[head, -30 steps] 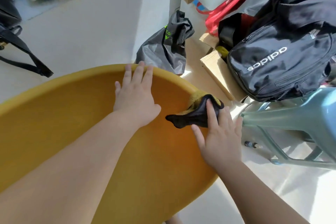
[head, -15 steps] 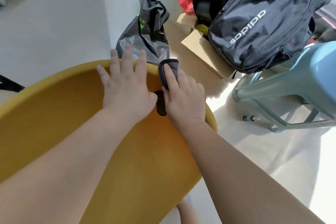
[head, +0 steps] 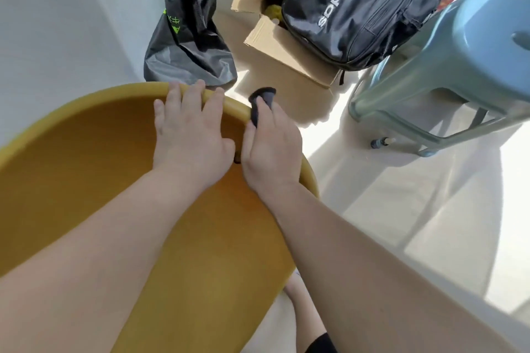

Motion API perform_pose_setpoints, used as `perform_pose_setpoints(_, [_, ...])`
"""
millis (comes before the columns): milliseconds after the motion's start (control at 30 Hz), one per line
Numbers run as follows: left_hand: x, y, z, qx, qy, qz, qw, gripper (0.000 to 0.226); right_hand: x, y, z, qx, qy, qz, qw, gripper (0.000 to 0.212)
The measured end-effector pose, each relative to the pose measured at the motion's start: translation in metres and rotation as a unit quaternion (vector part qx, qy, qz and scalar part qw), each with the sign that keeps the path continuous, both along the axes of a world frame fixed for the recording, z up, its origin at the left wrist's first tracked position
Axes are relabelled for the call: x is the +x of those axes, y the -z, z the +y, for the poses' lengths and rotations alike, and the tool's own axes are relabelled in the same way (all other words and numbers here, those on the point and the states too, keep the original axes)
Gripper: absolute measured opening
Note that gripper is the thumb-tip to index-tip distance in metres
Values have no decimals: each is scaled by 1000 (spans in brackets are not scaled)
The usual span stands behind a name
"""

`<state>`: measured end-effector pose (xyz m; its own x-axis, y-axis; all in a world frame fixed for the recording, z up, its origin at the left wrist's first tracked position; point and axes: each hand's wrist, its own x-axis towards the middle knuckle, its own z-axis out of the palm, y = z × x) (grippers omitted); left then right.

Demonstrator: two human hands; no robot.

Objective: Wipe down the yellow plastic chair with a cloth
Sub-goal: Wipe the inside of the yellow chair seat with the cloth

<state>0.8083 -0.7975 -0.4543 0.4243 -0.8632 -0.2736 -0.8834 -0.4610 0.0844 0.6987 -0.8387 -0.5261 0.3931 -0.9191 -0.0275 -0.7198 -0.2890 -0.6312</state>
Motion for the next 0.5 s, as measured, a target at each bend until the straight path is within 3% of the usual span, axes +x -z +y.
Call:
perform_pose_setpoints(100, [0,3,3,-16,31,-40,999,76,-3,7,1,-41,-37,-26,998,53])
perform_pose_setpoints(233, [-33,13,18,-33,171,-33,984,80,-56,39,15,-47,-31,-50,997,54])
perform_pose_setpoints(333, [-61,27,26,7,205,-39,978,86,-101,63,36,12,2,-44,999,55])
perform_pose_setpoints(500, [-74,52,34,0,171,-43,984,98,-154,83,78,143,48,-26,988,50])
